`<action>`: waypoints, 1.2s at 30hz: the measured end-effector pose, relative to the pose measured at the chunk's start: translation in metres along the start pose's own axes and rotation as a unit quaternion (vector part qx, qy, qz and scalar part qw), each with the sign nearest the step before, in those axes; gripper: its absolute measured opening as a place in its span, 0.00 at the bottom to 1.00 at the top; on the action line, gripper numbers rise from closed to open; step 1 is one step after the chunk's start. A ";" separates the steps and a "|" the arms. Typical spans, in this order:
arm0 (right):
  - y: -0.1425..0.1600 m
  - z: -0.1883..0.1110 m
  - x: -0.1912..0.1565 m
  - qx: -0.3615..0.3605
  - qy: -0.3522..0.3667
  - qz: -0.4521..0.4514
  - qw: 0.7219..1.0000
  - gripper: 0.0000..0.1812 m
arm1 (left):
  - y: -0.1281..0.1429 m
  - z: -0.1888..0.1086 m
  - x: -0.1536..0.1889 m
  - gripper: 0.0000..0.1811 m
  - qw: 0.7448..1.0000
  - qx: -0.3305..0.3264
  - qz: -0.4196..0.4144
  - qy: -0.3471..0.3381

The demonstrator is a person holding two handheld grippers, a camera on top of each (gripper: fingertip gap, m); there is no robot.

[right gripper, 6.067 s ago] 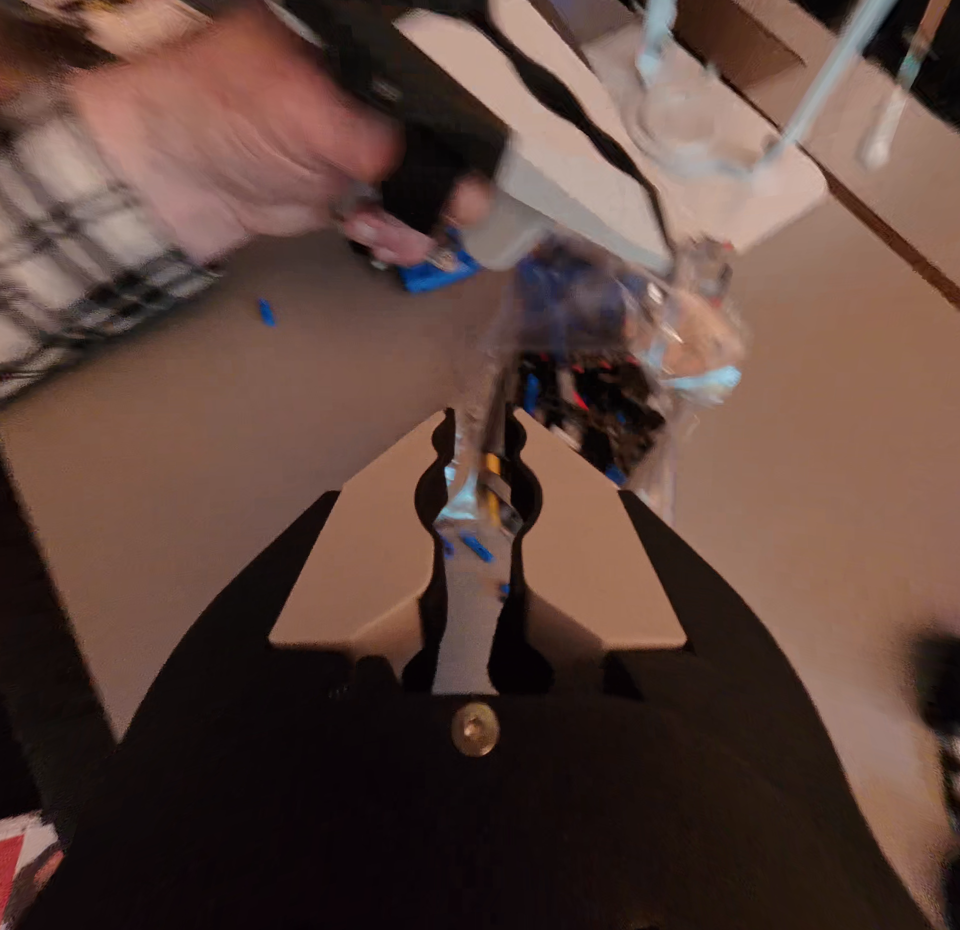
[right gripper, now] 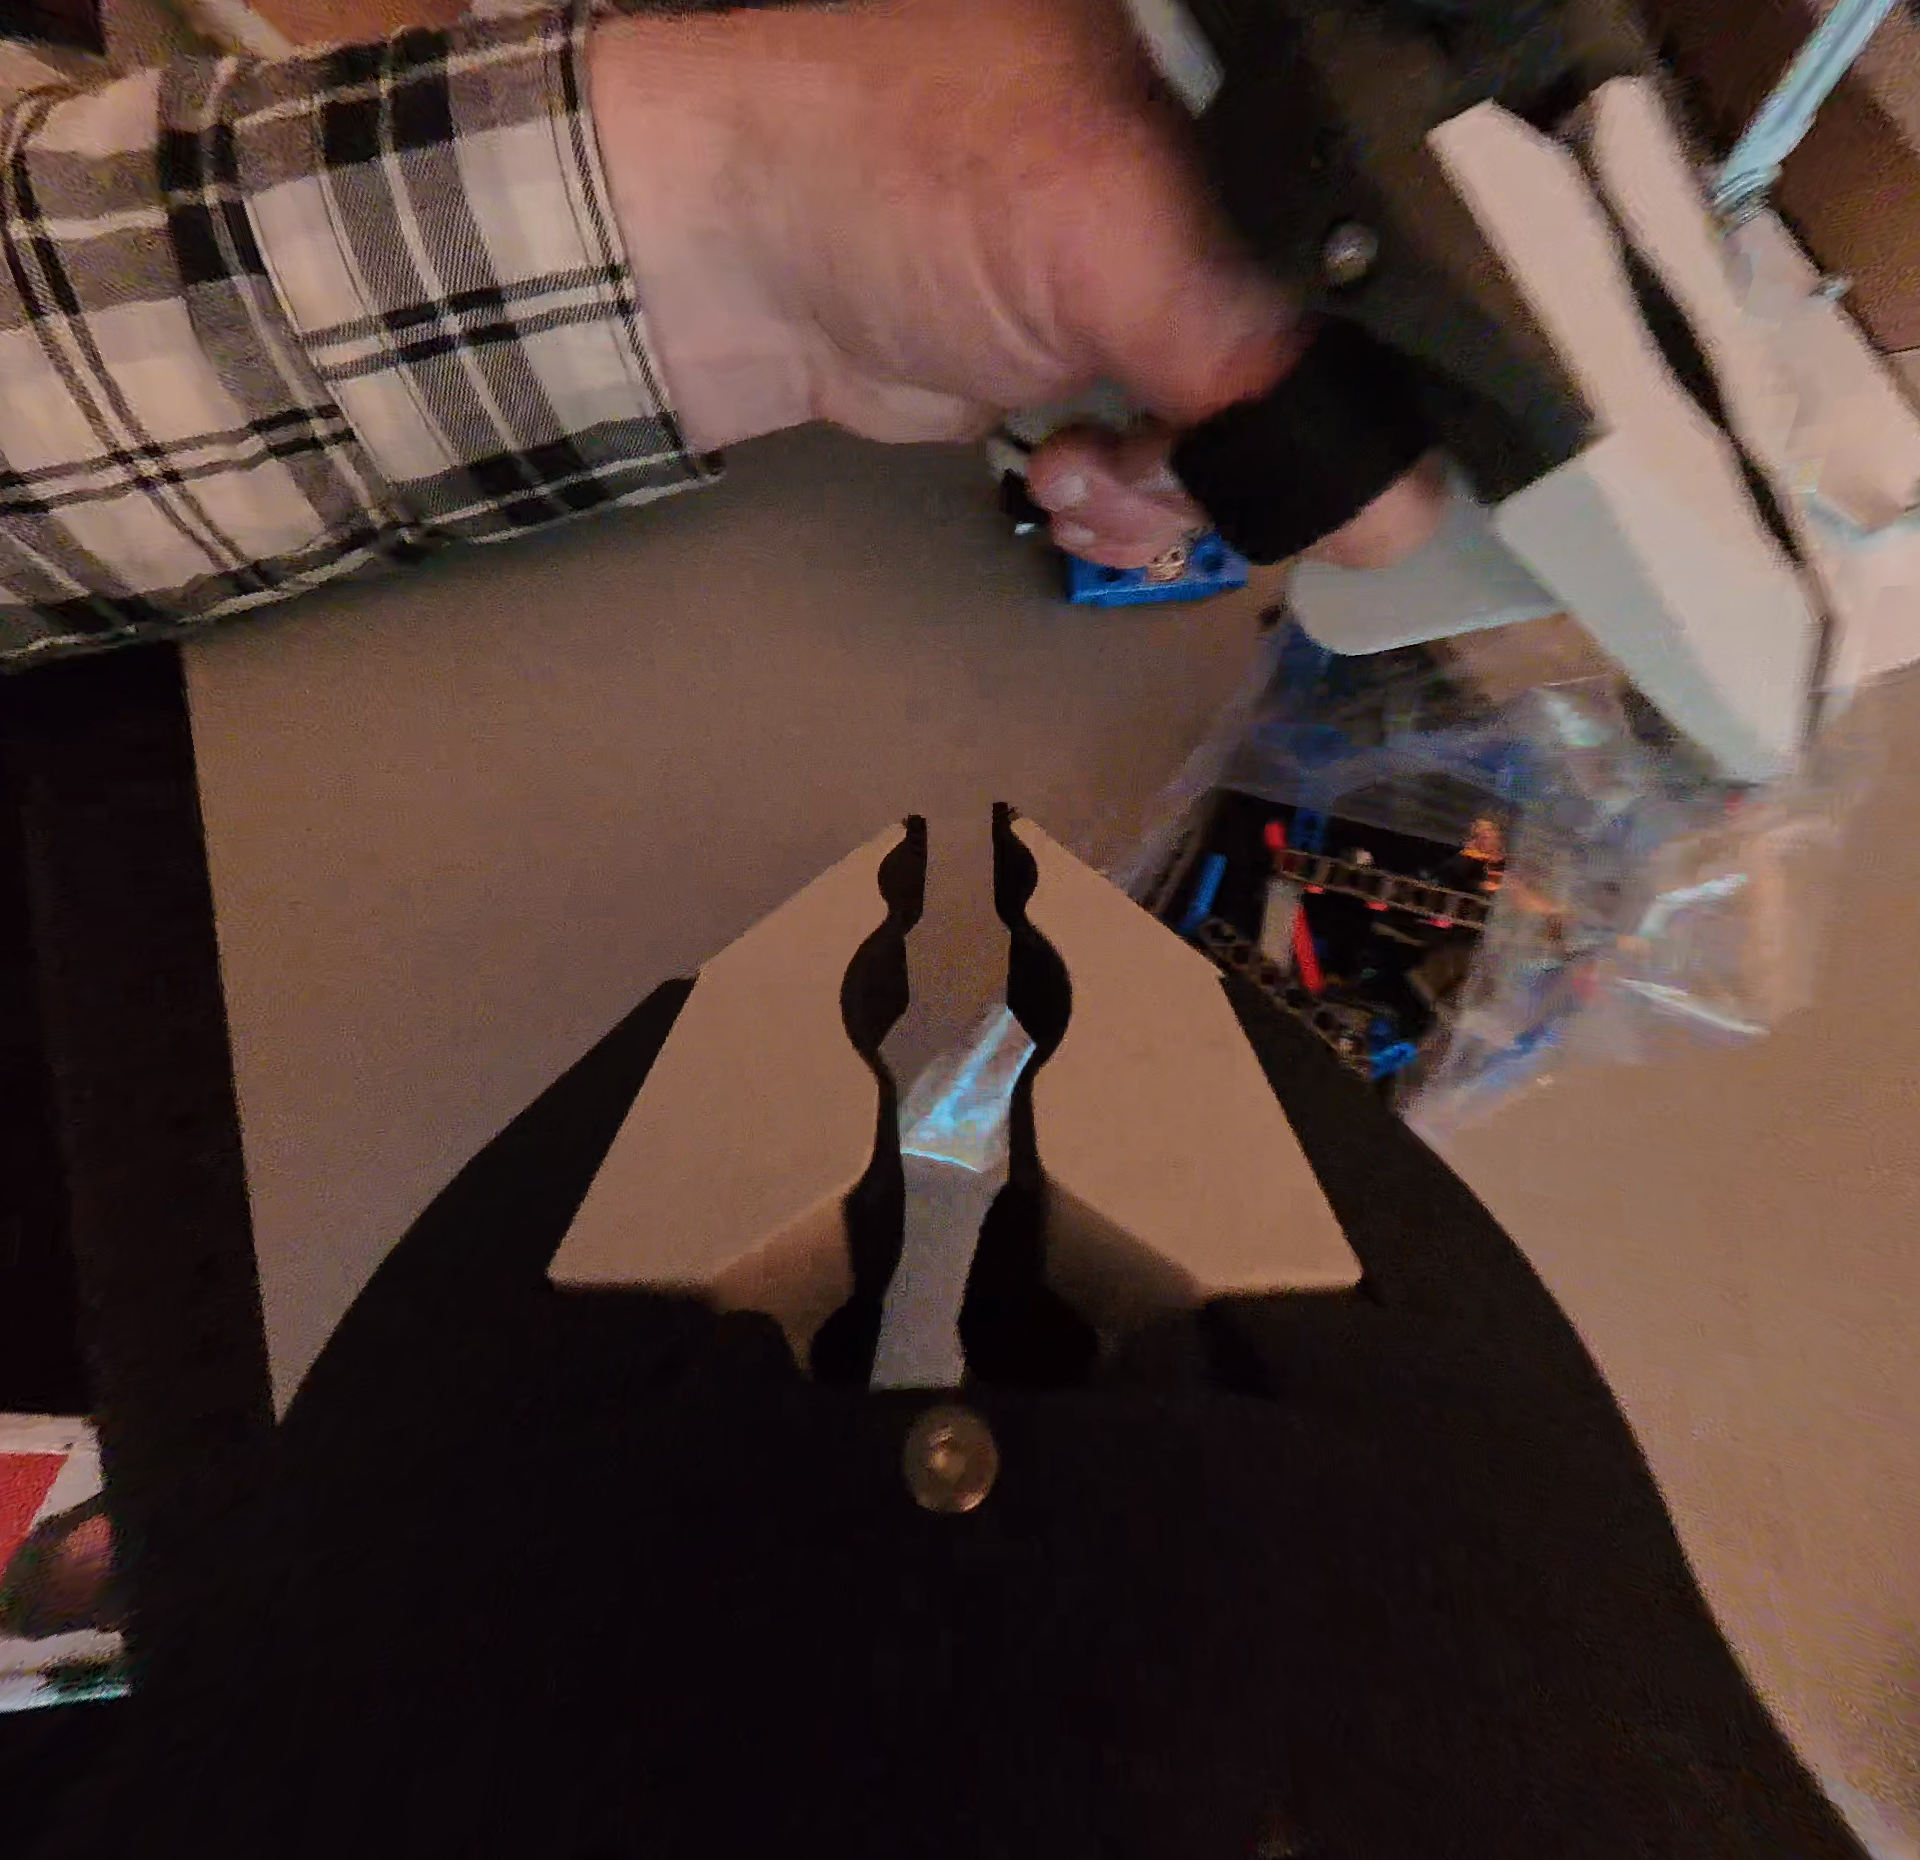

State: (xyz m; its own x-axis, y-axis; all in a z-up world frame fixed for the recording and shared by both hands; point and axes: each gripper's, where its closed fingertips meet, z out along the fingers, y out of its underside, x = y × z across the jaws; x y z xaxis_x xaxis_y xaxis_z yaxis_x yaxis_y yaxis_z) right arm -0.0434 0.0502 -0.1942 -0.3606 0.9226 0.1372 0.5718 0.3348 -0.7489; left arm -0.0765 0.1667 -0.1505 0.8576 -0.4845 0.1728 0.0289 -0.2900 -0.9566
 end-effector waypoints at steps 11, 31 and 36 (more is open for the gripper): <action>0.046 0.047 0.025 -0.083 0.053 0.078 0.992 0.12 | -0.002 -0.001 0.002 0.00 1.000 0.004 0.001 0.001; 0.011 -0.017 0.066 0.020 0.099 0.107 0.989 0.05 | -0.002 0.000 0.002 0.00 1.000 0.003 0.002 0.002; 0.013 -0.012 0.067 -0.004 0.113 0.087 0.990 0.13 | -0.003 -0.001 0.001 0.00 1.000 0.006 0.002 0.000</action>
State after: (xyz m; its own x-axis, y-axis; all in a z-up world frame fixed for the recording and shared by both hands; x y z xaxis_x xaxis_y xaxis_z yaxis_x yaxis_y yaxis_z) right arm -0.0518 0.1190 -0.1872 -0.0837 0.9853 0.1489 0.6169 0.1686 -0.7688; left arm -0.0768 0.1660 -0.1471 0.8579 -0.4849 0.1696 0.0319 -0.2793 -0.9597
